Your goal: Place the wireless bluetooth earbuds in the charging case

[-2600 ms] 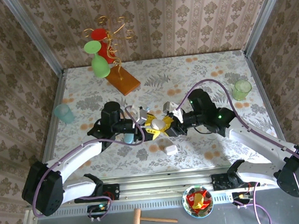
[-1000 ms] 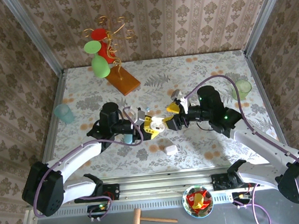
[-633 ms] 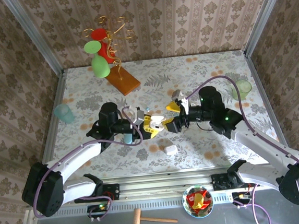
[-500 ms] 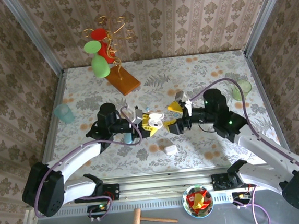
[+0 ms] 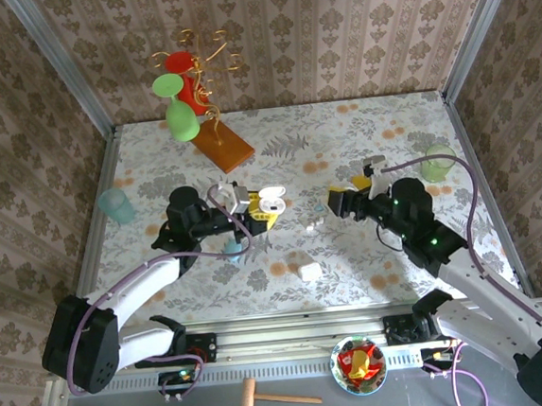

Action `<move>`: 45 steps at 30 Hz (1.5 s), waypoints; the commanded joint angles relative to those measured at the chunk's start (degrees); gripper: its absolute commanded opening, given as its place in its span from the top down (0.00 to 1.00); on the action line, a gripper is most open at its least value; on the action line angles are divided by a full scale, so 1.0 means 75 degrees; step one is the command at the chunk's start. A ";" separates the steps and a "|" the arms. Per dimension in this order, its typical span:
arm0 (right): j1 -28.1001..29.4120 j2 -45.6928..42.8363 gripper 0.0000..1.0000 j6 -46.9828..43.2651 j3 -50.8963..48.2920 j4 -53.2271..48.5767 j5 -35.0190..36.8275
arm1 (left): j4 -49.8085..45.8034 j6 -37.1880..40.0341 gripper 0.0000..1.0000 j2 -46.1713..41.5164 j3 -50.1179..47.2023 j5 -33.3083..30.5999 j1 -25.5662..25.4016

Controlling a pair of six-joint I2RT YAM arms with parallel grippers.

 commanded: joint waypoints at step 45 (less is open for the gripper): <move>0.2137 0.8102 0.58 -0.5748 0.4987 -0.5232 0.2383 | 0.0820 -0.0514 0.83 -0.0912 -0.0655 -0.1029 0.1770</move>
